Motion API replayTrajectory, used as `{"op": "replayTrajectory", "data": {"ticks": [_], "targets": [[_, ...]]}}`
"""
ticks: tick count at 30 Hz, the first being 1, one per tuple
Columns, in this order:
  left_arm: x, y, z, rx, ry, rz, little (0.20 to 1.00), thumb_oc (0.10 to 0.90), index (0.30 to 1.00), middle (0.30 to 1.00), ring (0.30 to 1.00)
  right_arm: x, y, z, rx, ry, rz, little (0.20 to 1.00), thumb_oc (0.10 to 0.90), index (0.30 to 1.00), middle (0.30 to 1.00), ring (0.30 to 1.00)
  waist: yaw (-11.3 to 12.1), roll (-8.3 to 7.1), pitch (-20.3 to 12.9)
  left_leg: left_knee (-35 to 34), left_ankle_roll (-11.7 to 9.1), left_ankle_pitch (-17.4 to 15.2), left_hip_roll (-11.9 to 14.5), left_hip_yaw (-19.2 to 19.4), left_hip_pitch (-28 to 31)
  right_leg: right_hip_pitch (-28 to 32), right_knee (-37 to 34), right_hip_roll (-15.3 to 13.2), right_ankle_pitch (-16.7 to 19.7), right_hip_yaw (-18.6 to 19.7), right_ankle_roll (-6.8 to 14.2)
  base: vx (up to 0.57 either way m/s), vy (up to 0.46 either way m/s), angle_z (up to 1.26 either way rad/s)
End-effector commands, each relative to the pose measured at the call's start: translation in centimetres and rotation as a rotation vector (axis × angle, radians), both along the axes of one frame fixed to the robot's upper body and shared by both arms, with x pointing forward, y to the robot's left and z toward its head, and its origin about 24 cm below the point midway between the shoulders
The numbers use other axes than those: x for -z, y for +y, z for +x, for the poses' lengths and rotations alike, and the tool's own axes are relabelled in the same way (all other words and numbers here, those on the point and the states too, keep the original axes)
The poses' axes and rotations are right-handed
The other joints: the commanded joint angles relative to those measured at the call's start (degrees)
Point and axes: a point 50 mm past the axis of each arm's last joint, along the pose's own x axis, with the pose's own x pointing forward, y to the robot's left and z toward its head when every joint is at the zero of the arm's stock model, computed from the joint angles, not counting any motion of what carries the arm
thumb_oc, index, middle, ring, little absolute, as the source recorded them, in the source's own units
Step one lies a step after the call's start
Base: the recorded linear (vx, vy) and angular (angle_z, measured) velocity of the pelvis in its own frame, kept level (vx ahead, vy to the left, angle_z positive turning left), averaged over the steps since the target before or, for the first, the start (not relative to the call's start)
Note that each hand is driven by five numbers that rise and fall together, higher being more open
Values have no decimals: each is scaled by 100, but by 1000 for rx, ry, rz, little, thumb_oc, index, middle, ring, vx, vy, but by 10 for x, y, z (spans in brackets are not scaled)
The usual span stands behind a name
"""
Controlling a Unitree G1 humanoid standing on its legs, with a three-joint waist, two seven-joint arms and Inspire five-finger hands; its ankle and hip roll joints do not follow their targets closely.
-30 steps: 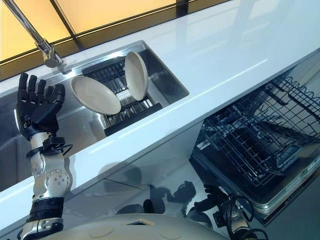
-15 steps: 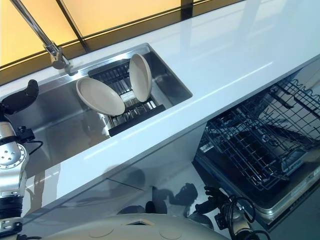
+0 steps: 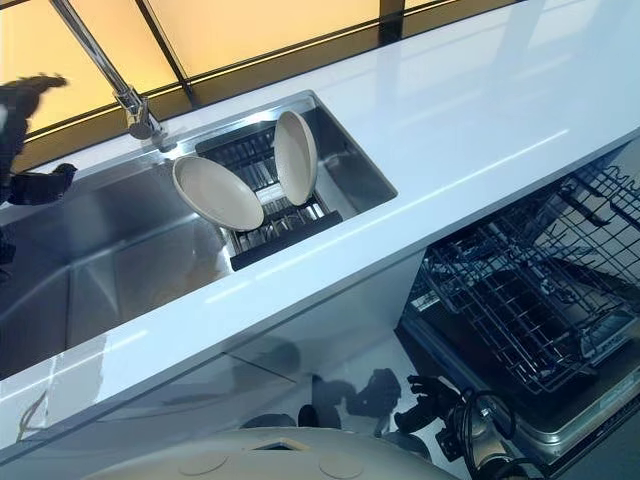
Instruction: Pick up plates and place into dishwasher.
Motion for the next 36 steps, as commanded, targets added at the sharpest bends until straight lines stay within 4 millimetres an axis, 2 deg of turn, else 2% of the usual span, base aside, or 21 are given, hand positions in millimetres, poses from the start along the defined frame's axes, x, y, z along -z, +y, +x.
{"op": "replayTrajectory", "data": {"ticks": [1, 11, 18, 24, 36], "targets": [[-59, -13, 9, 36, -97, 142, 900, 800, 900, 900, 900, -8, -4, 15, -92, -39, -12, 900, 800, 900, 900, 900, -211, 26, -81, 100, 46, -556, -418, 134, -163, -396, 324, -82, -130, 173, 465, 0, 0, 0], [-57, -22, 22, 59, -16, 128, 900, 800, 900, 900, 900, -6, -8, 12, -105, -32, -28, 900, 800, 900, 900, 900, -307, 40, -60, 184, 63, -582, -402, 201, -198, -447, 355, -26, -168, 308, 439, 7, -1, -3], [-47, -27, 29, 65, -2, 139, 900, 800, 900, 900, 900, -6, -7, 15, -110, -41, -28, 900, 800, 900, 900, 900, -330, 26, -47, 246, 58, -593, -406, 213, -244, -439, 350, 14, -215, 377, 391, 7, 1, -2], [-39, -31, 31, 67, 22, 200, 900, 800, 900, 900, 900, -5, -8, 14, -107, -41, -38, 900, 800, 900, 900, 900, -326, 28, -37, 318, 43, -599, -404, 239, -309, -432, 354, 10, -250, 381, 366, 3, 5, -2], [-36, -45, 35, 121, 39, 296, 900, 800, 900, 900, 900, -5, -12, 14, -95, -44, -45, 900, 800, 900, 900, 900, -344, 36, -17, 440, 41, -633, -424, 194, -398, -426, 383, 56, -337, 468, 298, 1, 1, 0]]}}
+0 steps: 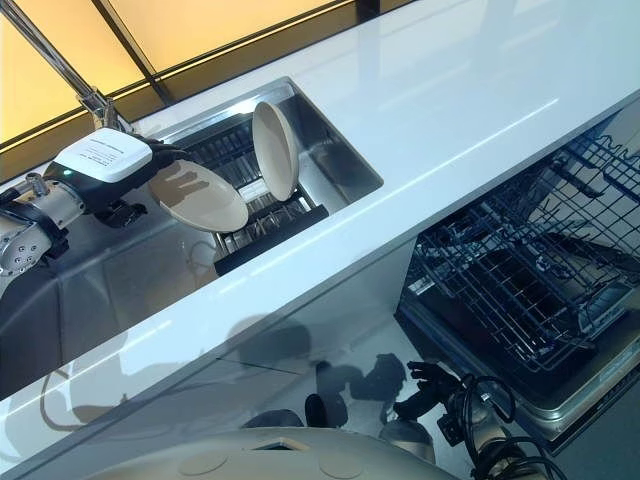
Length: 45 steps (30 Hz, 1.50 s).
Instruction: Pick up plates and place into dishwasher.
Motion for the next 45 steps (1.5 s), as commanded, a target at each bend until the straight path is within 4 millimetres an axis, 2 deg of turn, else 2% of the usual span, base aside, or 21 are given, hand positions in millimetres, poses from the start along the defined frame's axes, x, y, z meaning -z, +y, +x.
{"op": "replayTrajectory", "data": {"ticks": [1, 16, 17, 18, 24, 29, 31, 35, 40, 42, 45], "targets": [[-62, -5, 8, 27, -238, 64, 900, 800, 900, 900, 900, -2, -7, -2, -73, 8, -34, 900, 800, 900, 900, 900, -66, -100, -269, 481, 43, -638, -393, 77, -389, -335, 393, 37, -348, 305, 287, 0, 0, 0], [-61, -24, 19, 93, -281, 115, 900, 800, 900, 900, 900, 0, -6, -6, -52, 2, -31, 900, 800, 900, 900, 900, -292, -126, -239, 557, 90, -713, -465, 82, -407, -403, 413, 131, -377, 591, 246, 13, 5, -5], [-61, -25, 21, 82, -282, 116, 606, 506, 648, 648, 648, 0, -6, -5, -52, 0, -31, 900, 800, 900, 900, 900, -309, -129, -252, 568, 94, -699, -463, 100, -445, -438, 398, 136, -349, 607, 236, 13, 3, -14], [-60, -25, 23, 73, -279, 120, 200, 100, 300, 300, 300, 0, -6, -6, -51, -1, -29, 900, 800, 900, 900, 900, -334, -135, -239, 577, 96, -728, -469, 107, -423, -424, 407, 135, -371, 622, 241, 5, 1, -14], [-52, -25, 33, 16, -252, 138, 200, 100, 300, 300, 300, -1, -3, -3, -51, -24, -12, 900, 800, 900, 900, 900, -406, -156, -225, 607, 108, -744, -457, 195, -450, -453, 390, 144, -351, 657, 234, 1, -2, -12], [-46, -23, 39, -13, -229, 162, 200, 100, 300, 300, 300, -7, 3, 10, -37, -103, 45, 900, 800, 900, 900, 900, -462, -165, -210, 635, 113, -749, -442, 273, -471, -476, 389, 143, -339, 663, 228, -6, -2, -9], [-43, -21, 39, -27, -222, 169, 200, 100, 300, 300, 300, -18, 11, 26, -22, -183, 113, 900, 800, 900, 900, 900, -488, -180, -198, 664, 119, -754, -427, 317, -487, -483, 390, 136, -334, 648, 215, -28, -16, -8], [-38, -14, 38, -48, -213, 188, 200, 100, 300, 300, 300, -35, 22, 48, -24, -297, 190, 900, 800, 900, 900, 900, -520, -199, -171, 693, 128, -753, -412, 358, -506, -494, 406, 128, -331, 620, 203, -35, -13, -4], [-38, -3, 35, -81, -217, 206, 200, 100, 300, 300, 300, -54, 29, 64, -25, -419, 242, 900, 800, 900, 900, 900, -500, -221, -176, 702, 139, -751, -400, 368, -516, -469, 393, 125, -329, 580, 205, -35, -20, -6], [-39, 4, 32, -94, -230, 208, 200, 100, 300, 300, 300, -66, 32, 73, -35, -483, 262, 900, 800, 900, 900, 900, -491, -230, -172, 691, 147, -745, -395, 364, -502, -455, 386, 131, -316, 566, 209, -13, -16, 0], [-47, 15, 23, -111, -286, 179, 200, 100, 300, 300, 300, -95, 38, 89, -22, -621, 332, 900, 800, 900, 900, 900, -474, -251, -166, 649, 161, -727, -393, 342, -468, -426, 355, 150, -288, 564, 220, -24, -39, 0]]}}
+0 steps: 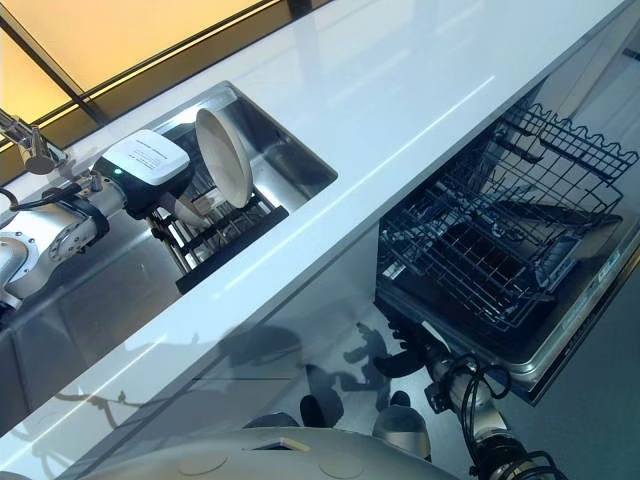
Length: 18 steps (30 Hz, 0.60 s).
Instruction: Pick up plates and place into dishwasher.
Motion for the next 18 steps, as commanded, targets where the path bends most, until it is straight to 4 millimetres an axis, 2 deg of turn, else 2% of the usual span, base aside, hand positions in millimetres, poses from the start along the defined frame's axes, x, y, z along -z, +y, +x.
{"op": "replayTrajectory", "data": {"ticks": [1, 3, 4, 6, 7, 8, 11, 12, 13, 14, 18], "targets": [[-65, 37, -7, -105, -296, -5, 200, 100, 300, 300, 300, -49, 9, 36, -3, -279, 124, 900, 800, 900, 900, 900, -51, -138, -258, 624, 174, -713, -443, -85, -502, -141, 335, 57, -394, -180, 276, -21, -37, -3], [-73, 45, -16, -103, -383, -66, 200, 100, 300, 300, 300, -77, 11, 47, 34, -411, 218, 900, 800, 900, 900, 900, -35, -147, -256, 565, 188, -696, -449, -93, -457, -125, 309, 72, -373, -165, 287, -15, -26, -4], [-74, 48, -19, -106, -399, -80, 200, 100, 300, 300, 300, -82, 11, 48, 41, -447, 228, 900, 800, 900, 900, 900, -46, -143, -257, 554, 189, -693, -450, -94, -449, -123, 307, 74, -371, -162, 289, -11, -14, -4], [-80, 58, -32, -103, -504, -156, 200, 100, 300, 300, 300, -119, 4, 57, 134, -671, 247, 900, 800, 900, 900, 900, -2, -132, -281, 475, 195, -678, -454, -91, -410, -123, 277, 74, -351, -153, 317, -7, -4, -2], [-80, 63, -39, -105, -546, -185, 200, 100, 300, 300, 300, -132, 1, 58, 177, -758, 234, 900, 800, 900, 900, 900, 2, -119, -292, 441, 197, -675, -455, -88, -393, -124, 266, 70, -344, -154, 331, 0, 0, 0], [-80, 65, -41, -105, -557, -193, 200, 100, 300, 300, 300, -134, 1, 58, 187, -776, 230, 900, 800, 900, 900, 900, -6, -114, -295, 431, 197, -675, -455, -86, -387, -124, 264, 68, -342, -153, 335, 0, 0, 0], [-79, 76, -61, -115, -667, -270, 200, 100, 300, 300, 300, -166, -9, 57, 298, -958, 184, 900, 800, 900, 900, 900, 7, -77, -335, 328, 201, -671, -464, -71, -327, -123, 215, 36, -311, -155, 384, -8, 13, 0], [-79, 77, -62, -118, -667, -269, 200, 100, 300, 300, 300, -166, -9, 57, 295, -957, 185, 900, 800, 900, 900, 900, -14, -77, -335, 326, 201, -670, -464, -71, -326, -123, 214, 36, -310, -155, 385, -21, 52, 2], [-77, 83, -79, -116, -759, -317, 200, 100, 300, 300, 300, -186, -18, 52, 365, -1076, 144, 900, 800, 900, 900, 900, 43, -59, -381, 263, 196, -660, -474, -65, -299, -116, 155, 6, -281, -171, 410, -19, 51, -2], [-75, 86, -87, -118, -797, -331, 200, 100, 300, 300, 300, -193, -22, 49, 391, -1123, 124, 900, 800, 900, 900, 900, 43, -58, -398, 235, 191, -651, -476, -58, -287, -112, 128, -6, -265, -183, 419, -20, 59, -7], [-78, 87, -104, -101, -921, -364, 200, 100, 300, 300, 300, -221, -35, 43, 484, -1291, 38, 900, 800, 900, 900, 900, 80, -73, -474, 167, 163, -623, -482, -43, -255, -80, 45, -45, -227, -257, 425, 2, 24, 1]]}}
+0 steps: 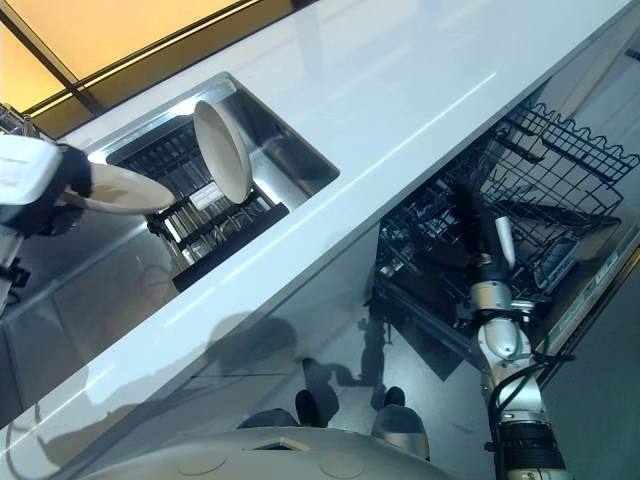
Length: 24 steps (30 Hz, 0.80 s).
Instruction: Pick up plates and place into dishwasher.
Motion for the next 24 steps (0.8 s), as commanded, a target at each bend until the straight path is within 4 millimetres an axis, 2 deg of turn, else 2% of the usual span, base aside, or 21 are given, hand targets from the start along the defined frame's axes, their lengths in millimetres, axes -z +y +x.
{"op": "replayTrajectory", "data": {"ticks": [1, 4, 7, 10, 14, 18, 24], "targets": [[-76, 6, -14, 9, -444, 42, 200, 100, 300, 300, 300, -66, 1, -2, 68, -387, -107, 900, 800, 900, 900, 900, -70, -36, -516, 202, 178, -605, -500, -38, -258, -98, 209, -105, -292, -302, 434, 2, 26, 6], [-83, 1, -20, 39, -536, 33, 200, 100, 300, 300, 300, -87, -8, -7, 178, -502, -146, 900, 800, 900, 900, 900, -23, -56, -556, 193, 163, -609, -495, -53, -246, -76, 197, -129, -295, -340, 427, 0, 5, 1], [-88, -9, -23, 97, -611, 14, 200, 100, 300, 300, 300, -109, -8, -13, 218, -649, -203, 900, 800, 900, 900, 900, 28, -86, -595, 208, 161, -628, -485, -93, -254, -61, 209, -147, -315, -361, 417, 0, 0, 0], [-95, -27, -21, 203, -653, -21, 200, 100, 300, 300, 300, -140, 10, -18, 62, -809, -319, 900, 800, 900, 900, 900, 112, -125, -630, 238, 172, -623, -476, -164, -269, -50, 249, -157, -325, -385, 394, 6, -24, 0], [-101, -50, -15, 354, -660, -92, 200, 100, 300, 300, 300, -156, 39, -12, -249, -792, -519, 900, 800, 900, 900, 900, 199, -194, -681, 258, 152, -661, -473, -265, -266, -26, 295, -150, -403, -401, 388, 5, -45, 3], [-109, -69, -7, 474, -638, -141, 200, 100, 300, 300, 300, -164, 58, -6, -466, -723, -642, 900, 800, 900, 900, 900, 257, -259, -724, 293, 142, -620, -467, -311, -334, -50, 319, -130, -391, -422, 359, -23, -41, 14], [-112, -108, 18, 678, -474, -267, 200, 100, 300, 300, 300, -172, 88, 10, -578, -713, -774, 900, 800, 900, 900, 900, 311, -303, -733, 353, 130, -601, -456, -388, -347, -31, 387, -115, -398, -438, 354, -2, -36, 7]]}}
